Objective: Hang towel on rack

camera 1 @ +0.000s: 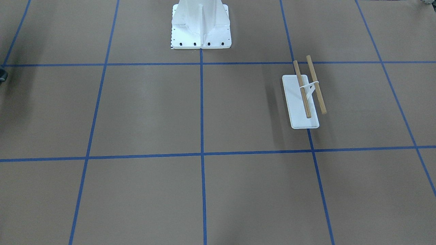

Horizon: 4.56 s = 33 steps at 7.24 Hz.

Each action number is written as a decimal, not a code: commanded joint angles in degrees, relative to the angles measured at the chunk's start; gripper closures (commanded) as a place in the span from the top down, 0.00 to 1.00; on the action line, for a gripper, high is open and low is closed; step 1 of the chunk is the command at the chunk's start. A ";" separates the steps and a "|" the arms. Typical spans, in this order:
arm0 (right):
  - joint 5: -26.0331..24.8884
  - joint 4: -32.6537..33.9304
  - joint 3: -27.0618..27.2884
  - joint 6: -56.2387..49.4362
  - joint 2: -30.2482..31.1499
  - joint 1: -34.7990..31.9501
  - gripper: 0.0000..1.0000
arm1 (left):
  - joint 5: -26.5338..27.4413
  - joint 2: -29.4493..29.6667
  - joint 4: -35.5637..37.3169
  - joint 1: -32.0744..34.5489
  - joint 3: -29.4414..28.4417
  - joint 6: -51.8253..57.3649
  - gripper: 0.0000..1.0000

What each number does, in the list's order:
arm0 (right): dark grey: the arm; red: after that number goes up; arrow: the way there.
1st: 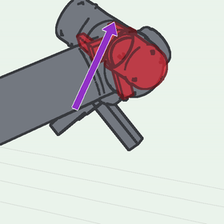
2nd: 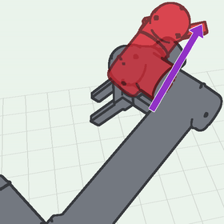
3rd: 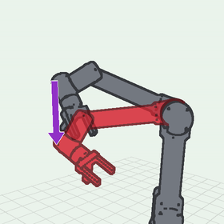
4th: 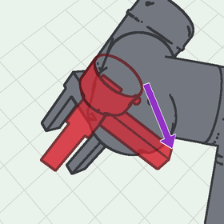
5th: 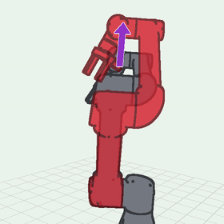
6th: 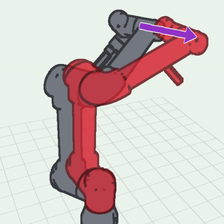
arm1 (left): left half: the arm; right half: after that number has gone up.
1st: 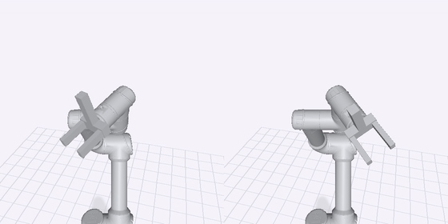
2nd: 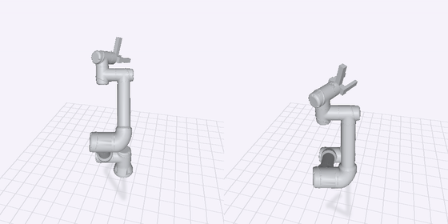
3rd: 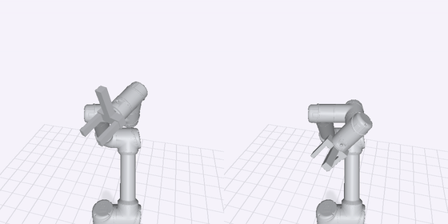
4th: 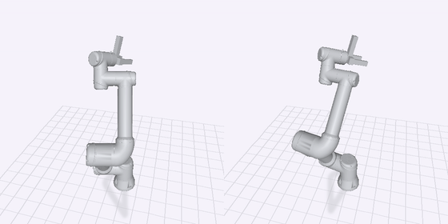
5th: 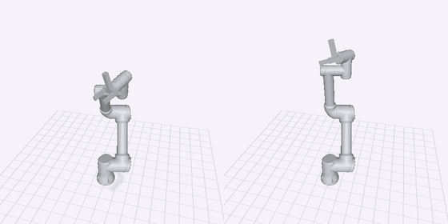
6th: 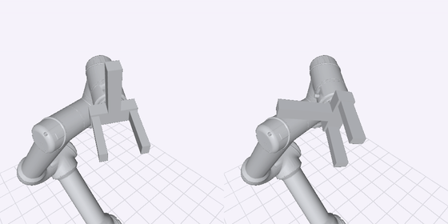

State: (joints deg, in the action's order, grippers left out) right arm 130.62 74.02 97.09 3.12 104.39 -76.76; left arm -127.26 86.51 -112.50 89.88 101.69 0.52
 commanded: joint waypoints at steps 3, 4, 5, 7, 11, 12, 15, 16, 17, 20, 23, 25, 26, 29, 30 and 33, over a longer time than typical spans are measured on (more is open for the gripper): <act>-1.59 -15.93 -5.33 10.05 3.28 8.28 0.84 | 0.08 -0.11 -0.09 -0.06 -0.09 -0.25 0.99; -2.56 -15.93 -5.42 10.76 3.28 9.78 0.48 | 0.08 -0.11 -0.09 0.03 -0.09 -0.25 0.99; -3.09 -15.93 -5.42 10.77 3.28 10.66 0.21 | 0.08 -0.11 -0.09 0.03 -0.09 -0.25 0.99; -4.58 -15.93 -5.51 10.42 3.97 11.11 0.04 | 0.08 -0.11 -0.09 -0.06 -0.09 -0.25 0.99; -5.30 -15.67 -1.75 8.22 3.63 9.19 0.00 | -0.01 -0.11 -0.09 0.03 -0.09 -1.31 0.99; -4.94 -15.32 0.45 8.22 1.89 7.00 0.00 | -0.01 -0.11 -0.43 0.03 -0.01 -1.31 0.99; -1.07 -11.48 0.38 9.27 -13.54 4.79 0.00 | -0.01 0.06 -1.40 -0.15 0.08 -1.13 0.99; -1.33 -6.05 0.30 9.62 -20.73 4.78 0.00 | -0.09 1.11 -1.32 -0.23 0.17 -1.39 0.99; -1.42 -0.86 0.03 9.97 -26.81 4.78 0.00 | -0.09 3.12 -0.88 -0.32 0.08 -1.57 0.99; -1.60 2.35 -4.17 11.81 -39.49 5.30 0.00 | -1.66 15.92 -0.35 -3.39 -7.69 -2.44 0.99; -7.54 1.56 -5.86 23.99 -47.94 13.45 0.00 | -5.98 30.35 -0.96 -13.88 -14.60 -26.95 0.99; -17.11 1.56 -5.86 29.82 -51.11 19.52 0.00 | -5.46 37.74 -1.32 -20.77 -15.82 -49.10 0.99; -19.77 1.65 -5.77 32.45 -52.87 22.07 0.00 | -3.80 41.34 -1.40 -23.50 -18.35 -58.95 0.99; -31.64 2.44 -5.60 36.16 -57.27 30.43 0.00 | 7.72 51.61 -13.41 -32.39 -30.89 -89.00 0.98; -35.83 2.44 -5.16 36.34 -57.72 32.88 0.00 | 7.99 54.09 -14.14 -33.71 -32.16 -96.59 0.98; -42.98 2.44 -5.76 36.61 -62.62 39.13 0.00 | 10.89 59.55 -14.24 -37.58 -33.67 -109.81 0.98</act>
State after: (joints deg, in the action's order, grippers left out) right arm 90.32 76.40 91.72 40.01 44.10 -40.13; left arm -117.10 144.05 -126.58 53.53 68.53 -104.11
